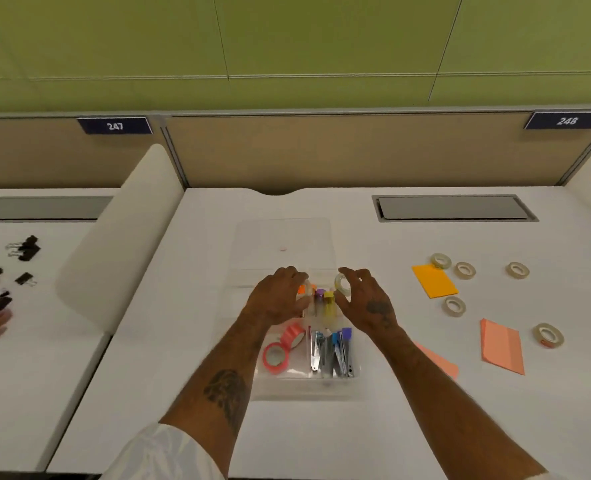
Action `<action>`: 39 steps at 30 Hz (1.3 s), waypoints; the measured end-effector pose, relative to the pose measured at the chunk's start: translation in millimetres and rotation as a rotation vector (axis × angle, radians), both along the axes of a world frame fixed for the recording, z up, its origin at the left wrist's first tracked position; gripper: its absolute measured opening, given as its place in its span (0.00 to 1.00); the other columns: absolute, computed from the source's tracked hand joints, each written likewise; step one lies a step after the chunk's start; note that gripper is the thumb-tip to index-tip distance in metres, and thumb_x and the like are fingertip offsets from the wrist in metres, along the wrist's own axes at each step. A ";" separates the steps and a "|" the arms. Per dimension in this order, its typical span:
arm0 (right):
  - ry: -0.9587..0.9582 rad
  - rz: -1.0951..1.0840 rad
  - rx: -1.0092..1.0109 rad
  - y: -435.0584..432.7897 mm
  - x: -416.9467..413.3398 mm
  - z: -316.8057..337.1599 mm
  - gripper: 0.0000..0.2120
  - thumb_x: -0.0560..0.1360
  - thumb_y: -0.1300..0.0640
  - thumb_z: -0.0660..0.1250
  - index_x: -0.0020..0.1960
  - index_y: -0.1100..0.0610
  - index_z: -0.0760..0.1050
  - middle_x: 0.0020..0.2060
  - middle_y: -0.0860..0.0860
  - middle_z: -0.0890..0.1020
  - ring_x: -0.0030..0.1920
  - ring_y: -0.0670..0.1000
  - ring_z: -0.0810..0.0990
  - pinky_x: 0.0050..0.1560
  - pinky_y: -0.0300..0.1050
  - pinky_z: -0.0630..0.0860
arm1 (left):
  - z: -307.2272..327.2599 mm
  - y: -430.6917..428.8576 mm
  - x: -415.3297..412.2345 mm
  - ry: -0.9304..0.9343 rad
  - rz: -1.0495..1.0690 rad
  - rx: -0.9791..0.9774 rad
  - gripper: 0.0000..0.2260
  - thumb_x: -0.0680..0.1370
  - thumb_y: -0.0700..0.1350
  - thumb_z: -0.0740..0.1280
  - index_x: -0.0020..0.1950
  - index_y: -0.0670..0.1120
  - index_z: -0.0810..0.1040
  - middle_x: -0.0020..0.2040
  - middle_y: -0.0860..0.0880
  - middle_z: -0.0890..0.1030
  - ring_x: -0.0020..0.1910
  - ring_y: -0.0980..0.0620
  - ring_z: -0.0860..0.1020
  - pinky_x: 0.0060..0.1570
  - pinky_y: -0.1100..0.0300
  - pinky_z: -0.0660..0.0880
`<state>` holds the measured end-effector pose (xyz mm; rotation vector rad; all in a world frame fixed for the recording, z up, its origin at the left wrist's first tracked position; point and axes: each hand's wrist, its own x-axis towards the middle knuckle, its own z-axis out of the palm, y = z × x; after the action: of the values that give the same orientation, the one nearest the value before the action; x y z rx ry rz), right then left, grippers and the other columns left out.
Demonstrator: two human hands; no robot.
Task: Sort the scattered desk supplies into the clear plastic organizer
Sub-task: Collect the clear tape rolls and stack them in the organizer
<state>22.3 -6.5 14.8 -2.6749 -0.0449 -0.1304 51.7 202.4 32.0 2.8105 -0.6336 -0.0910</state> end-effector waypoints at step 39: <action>0.000 0.354 -0.127 165.2 -51.4 -8.7 0.29 0.75 0.43 0.65 0.72 0.50 0.63 0.62 0.55 0.76 0.60 0.55 0.74 0.56 0.48 0.75 | -31.2 160.8 -99.3 -0.045 0.235 0.111 0.32 0.81 0.61 0.54 0.80 0.50 0.49 0.80 0.45 0.51 0.79 0.46 0.49 0.75 0.48 0.53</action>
<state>-29.1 158.6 6.1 -2.7425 -0.5396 -0.0139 -47.6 363.3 0.8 2.9781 -0.3125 -0.0194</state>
